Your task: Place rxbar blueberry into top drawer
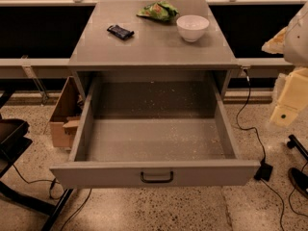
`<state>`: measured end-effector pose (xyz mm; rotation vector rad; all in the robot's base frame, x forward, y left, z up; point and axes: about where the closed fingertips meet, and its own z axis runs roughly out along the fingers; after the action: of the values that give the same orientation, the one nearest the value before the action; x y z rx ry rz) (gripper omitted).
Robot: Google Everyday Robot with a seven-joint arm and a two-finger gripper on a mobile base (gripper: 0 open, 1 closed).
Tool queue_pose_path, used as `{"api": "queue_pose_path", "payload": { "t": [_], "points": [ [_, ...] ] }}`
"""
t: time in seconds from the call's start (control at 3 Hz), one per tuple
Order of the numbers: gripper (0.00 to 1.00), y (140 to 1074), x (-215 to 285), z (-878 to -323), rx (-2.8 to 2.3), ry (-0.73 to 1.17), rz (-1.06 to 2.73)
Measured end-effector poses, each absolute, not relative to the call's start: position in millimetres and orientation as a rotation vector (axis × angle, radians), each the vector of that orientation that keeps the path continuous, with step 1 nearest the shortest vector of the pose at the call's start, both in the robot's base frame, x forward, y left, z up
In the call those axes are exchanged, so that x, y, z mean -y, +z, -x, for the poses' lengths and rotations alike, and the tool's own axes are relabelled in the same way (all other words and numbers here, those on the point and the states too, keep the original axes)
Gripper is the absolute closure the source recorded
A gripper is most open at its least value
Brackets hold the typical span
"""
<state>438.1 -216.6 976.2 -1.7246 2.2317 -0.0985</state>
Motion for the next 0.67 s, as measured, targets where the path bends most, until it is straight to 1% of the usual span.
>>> {"api": "queue_pose_path", "payload": {
  "t": [0.33,0.67],
  "points": [
    [0.0,975.1,216.1,-439.7,-2.226,-0.095,1.717],
    [0.0,962.4,211.1,-455.6,-2.163,-0.055,1.642]
  ]
}}
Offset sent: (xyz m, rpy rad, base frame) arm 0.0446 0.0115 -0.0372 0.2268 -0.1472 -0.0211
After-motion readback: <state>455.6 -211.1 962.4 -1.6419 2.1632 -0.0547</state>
